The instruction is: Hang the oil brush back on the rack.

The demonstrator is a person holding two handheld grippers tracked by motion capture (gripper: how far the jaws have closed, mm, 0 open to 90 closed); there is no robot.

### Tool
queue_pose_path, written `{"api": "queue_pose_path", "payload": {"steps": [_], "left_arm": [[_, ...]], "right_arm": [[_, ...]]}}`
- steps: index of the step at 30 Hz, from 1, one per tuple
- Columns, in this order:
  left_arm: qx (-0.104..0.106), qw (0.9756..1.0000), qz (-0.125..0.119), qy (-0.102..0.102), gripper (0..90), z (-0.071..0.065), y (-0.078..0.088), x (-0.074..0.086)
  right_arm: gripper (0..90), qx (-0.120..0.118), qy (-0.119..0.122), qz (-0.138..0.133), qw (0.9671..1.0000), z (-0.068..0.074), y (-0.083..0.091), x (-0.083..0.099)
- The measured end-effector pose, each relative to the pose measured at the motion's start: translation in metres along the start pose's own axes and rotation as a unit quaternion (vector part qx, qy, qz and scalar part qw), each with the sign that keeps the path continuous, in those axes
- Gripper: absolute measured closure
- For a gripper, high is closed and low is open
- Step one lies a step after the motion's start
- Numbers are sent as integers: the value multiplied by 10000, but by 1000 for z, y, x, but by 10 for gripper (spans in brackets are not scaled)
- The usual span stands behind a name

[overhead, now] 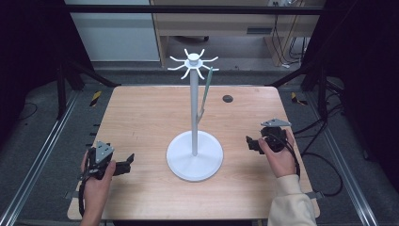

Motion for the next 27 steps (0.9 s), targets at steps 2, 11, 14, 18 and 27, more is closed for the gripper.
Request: {"api": "queue_pose_path", "payload": {"steps": [2, 11, 14, 18, 27], "left_arm": [[3, 10000, 0, -2, 25, 0, 0, 0], [21, 10000, 12, -54, 25, -2, -1, 0], [22, 10000, 22, -71, 24, -3, -1, 0], [20, 10000, 25, -64, 24, -3, -1, 0], [22, 10000, 27, -86, 25, -3, -1, 0]], "right_arm": [[106, -63, -43, 52, 10000, 0, -3, 4], [116, -196, -61, 198, 9996, 1, -14, 13], [124, -243, -53, 294, 9993, 0, -20, 18], [126, -352, -102, 329, 9988, 1, -24, 23], [128, -617, -85, 312, 9976, 6, -37, 32]]}}
Point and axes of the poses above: each handheld gripper's, and its own axes: y roughly backward along the jaws, x roughly out of its underside, z roughly to its left, the point moved 6 cm from there along -y, roughly forward along the jaws, and after that the axes turned 10 degrees about -x, right-handed, at the moved point
